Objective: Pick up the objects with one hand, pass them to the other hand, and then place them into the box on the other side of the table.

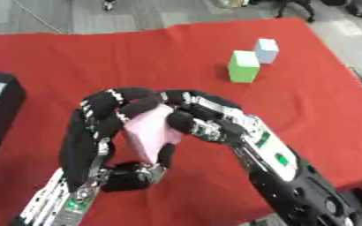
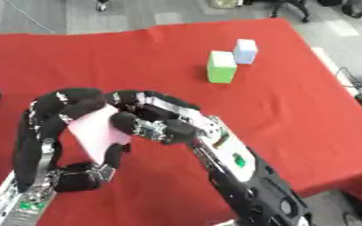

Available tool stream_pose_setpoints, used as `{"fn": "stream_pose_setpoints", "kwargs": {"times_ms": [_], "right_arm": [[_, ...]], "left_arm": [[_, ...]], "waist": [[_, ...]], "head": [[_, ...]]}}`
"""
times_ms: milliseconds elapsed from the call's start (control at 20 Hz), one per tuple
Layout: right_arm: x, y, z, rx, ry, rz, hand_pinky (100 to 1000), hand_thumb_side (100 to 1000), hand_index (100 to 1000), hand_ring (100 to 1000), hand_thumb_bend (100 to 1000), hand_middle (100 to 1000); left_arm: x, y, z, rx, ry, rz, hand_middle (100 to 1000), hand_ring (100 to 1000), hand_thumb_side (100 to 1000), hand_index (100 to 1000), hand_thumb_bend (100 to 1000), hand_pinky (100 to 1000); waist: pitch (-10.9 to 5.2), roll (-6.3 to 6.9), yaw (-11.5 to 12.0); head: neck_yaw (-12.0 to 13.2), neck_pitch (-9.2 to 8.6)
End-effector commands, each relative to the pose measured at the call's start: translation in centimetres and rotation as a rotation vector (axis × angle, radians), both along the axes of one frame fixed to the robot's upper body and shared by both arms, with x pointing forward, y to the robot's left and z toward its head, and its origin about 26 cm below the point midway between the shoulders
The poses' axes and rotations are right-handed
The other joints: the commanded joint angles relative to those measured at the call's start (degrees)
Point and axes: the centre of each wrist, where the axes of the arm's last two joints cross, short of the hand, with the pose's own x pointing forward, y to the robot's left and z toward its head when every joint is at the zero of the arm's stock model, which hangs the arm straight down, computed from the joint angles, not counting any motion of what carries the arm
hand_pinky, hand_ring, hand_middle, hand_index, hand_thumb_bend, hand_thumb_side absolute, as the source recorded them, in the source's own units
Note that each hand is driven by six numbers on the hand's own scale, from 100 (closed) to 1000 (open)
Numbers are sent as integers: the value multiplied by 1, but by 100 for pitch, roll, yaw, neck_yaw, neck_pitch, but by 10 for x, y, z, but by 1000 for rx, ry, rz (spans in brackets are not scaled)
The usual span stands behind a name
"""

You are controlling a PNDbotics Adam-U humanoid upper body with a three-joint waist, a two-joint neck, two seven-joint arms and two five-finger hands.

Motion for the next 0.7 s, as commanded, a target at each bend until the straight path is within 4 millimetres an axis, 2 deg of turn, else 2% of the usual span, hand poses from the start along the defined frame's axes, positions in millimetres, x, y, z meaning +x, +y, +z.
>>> {"fn": "stream_pose_setpoints", "kwargs": {"times_ms": [50, 400, 700], "right_arm": [[-1, -4, 3, 14, -23, 18, 511, 732, 538, 451, 100, 512], [2, -5, -5, 36, 34, -33, 531, 856, 580, 475, 100, 532], [6, -8, -13, 62, 92, -96, 529, 892, 584, 474, 100, 527]], "left_arm": [[13, 22, 8, -53, -2, 81, 330, 349, 558, 403, 100, 379], [11, 25, 8, -64, -5, 92, 335, 355, 563, 405, 100, 395], [10, 28, 7, -108, 9, 96, 345, 369, 618, 399, 100, 391]], "waist": [[-67, 38, 0], [-66, 39, 1], [-60, 39, -3]], "head": [[-19, -8], [-28, -8], [-34, -8]]}}
